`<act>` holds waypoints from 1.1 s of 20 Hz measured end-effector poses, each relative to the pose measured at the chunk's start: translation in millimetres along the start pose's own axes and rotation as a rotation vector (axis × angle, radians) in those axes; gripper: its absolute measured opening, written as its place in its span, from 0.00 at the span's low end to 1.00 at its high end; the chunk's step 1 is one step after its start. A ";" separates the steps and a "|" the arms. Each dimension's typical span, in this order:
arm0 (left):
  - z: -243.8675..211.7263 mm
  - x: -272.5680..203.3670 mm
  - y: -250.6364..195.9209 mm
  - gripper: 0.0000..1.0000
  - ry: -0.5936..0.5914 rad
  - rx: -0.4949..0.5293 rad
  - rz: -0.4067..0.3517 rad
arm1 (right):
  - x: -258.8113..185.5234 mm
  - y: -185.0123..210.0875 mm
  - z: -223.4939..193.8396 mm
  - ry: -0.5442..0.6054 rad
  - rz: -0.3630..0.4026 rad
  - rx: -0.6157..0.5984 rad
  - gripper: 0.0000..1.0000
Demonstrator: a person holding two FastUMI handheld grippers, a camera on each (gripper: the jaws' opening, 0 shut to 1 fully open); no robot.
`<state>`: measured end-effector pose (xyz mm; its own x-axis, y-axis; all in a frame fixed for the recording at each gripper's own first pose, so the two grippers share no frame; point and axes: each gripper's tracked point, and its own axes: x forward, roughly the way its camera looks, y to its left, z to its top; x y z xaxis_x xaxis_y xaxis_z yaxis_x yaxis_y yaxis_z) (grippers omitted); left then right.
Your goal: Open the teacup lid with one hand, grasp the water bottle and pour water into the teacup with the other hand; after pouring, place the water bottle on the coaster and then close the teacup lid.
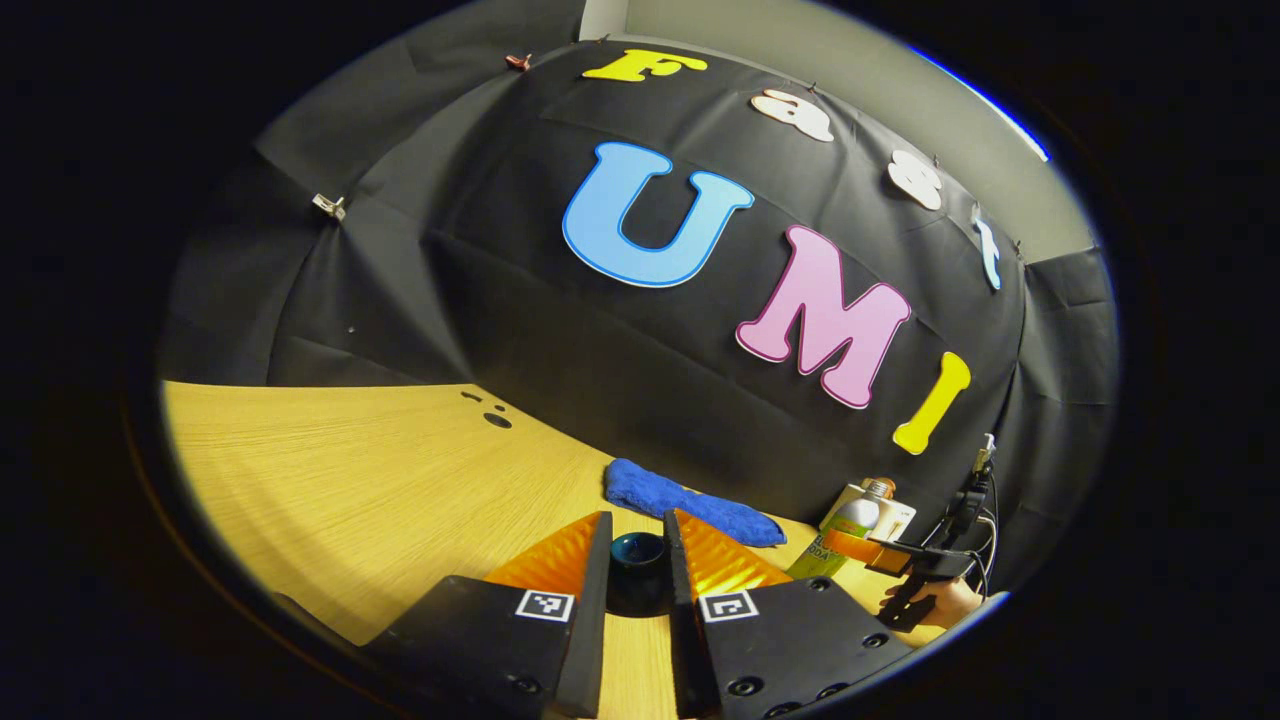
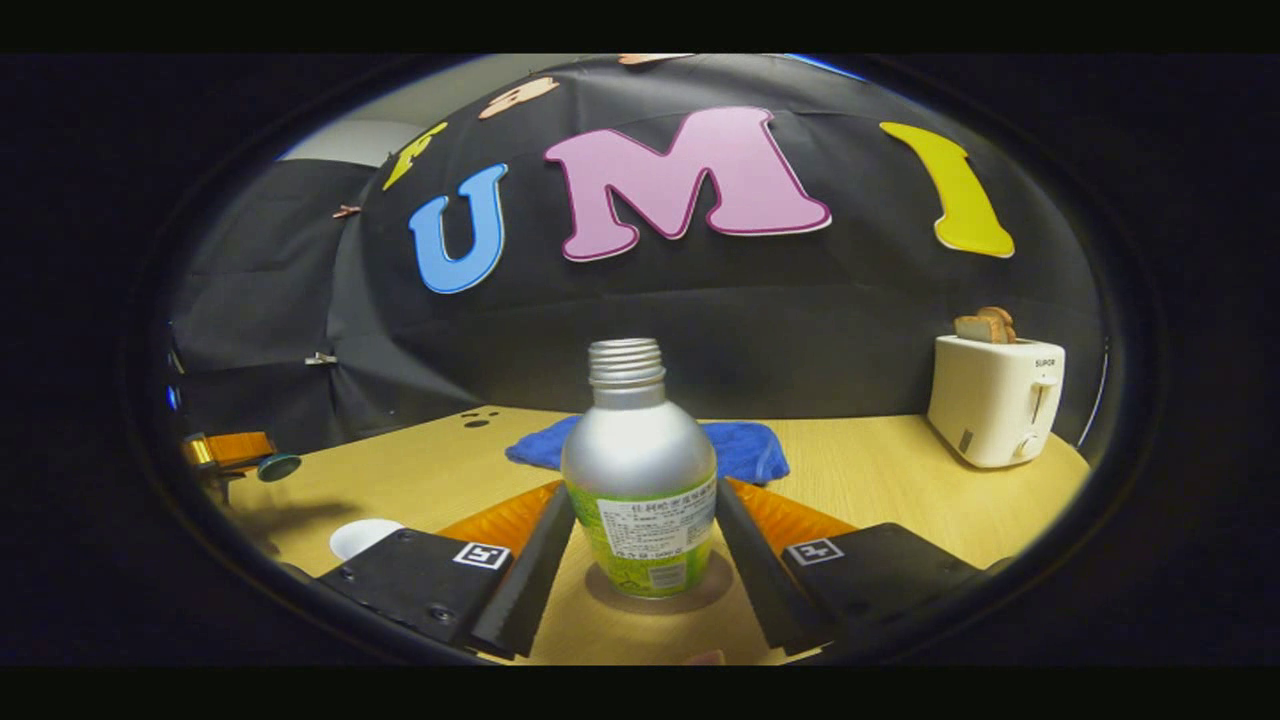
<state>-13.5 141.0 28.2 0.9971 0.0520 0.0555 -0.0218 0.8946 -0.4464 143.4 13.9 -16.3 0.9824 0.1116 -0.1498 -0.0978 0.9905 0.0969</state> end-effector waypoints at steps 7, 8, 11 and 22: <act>0.3 -0.8 -13.3 0.31 -0.003 0.027 -0.025 | -28.5 -5.0 -10.6 0.018 -0.020 -0.025 0.98; 0.1 -1.0 -15.7 0.31 -0.003 0.034 -0.027 | -36.5 -6.5 -11.8 0.019 -0.027 -0.028 0.98; -2.9 0.0 -26.4 0.31 0.001 0.064 -0.037 | -63.5 -10.1 -15.4 0.021 -0.043 -0.033 0.98; -37.0 4.3 -96.8 0.31 0.049 0.251 -0.131 | -141.0 -8.3 -13.2 -0.088 -0.085 -0.217 0.98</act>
<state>-4.3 38.3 38.6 0.9948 -0.0873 0.0518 0.0961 0.9745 -0.2028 3.6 -9.0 -8.9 0.9977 0.0296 -0.0615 -0.0373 0.9912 -0.1273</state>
